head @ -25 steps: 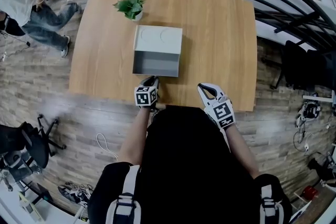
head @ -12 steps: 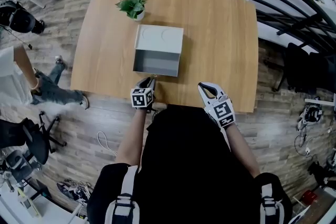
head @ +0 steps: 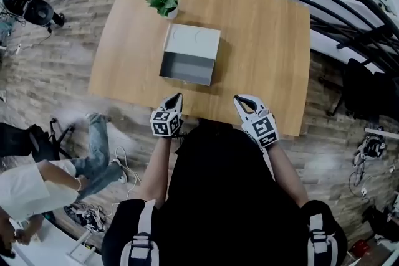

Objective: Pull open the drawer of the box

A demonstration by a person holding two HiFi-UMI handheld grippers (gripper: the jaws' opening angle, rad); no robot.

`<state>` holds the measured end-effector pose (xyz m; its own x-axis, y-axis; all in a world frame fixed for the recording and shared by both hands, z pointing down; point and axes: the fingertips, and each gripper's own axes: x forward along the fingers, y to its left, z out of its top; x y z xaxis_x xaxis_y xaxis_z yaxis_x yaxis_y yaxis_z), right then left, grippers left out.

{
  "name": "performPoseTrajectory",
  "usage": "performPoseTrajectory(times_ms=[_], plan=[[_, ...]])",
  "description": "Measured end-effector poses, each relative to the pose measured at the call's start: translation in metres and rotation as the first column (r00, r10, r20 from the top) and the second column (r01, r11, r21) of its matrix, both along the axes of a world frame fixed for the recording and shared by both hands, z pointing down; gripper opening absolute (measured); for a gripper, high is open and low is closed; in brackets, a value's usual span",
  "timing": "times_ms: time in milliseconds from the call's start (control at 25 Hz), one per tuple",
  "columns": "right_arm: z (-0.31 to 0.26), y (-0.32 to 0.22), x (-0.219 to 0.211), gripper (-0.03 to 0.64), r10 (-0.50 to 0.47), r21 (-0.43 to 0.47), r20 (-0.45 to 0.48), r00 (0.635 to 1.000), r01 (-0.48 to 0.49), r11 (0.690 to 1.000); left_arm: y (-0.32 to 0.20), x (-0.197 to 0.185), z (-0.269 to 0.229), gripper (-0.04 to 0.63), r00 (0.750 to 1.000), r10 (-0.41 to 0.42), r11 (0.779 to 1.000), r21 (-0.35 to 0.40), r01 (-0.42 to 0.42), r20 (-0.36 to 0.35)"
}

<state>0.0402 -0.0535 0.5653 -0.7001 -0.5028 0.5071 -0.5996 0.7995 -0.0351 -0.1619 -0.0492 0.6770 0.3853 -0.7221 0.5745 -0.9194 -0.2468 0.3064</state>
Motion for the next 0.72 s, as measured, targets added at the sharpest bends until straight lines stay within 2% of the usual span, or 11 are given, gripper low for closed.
performPoseTrajectory(times_ms=[400,720], plan=[[-0.017,0.02,0.02,0.025,-0.113,0.014,0.04,0.993,0.113,0.993,0.032,0.037,-0.079,0.023,0.997,-0.04,0.99,0.135,0.03,0.07],[-0.015,0.032,0.046,0.025,-0.168,0.026,0.051,0.984,0.167,0.986,0.056,0.076,-0.116,0.023,0.992,-0.057,0.977,0.211,0.032,0.11]])
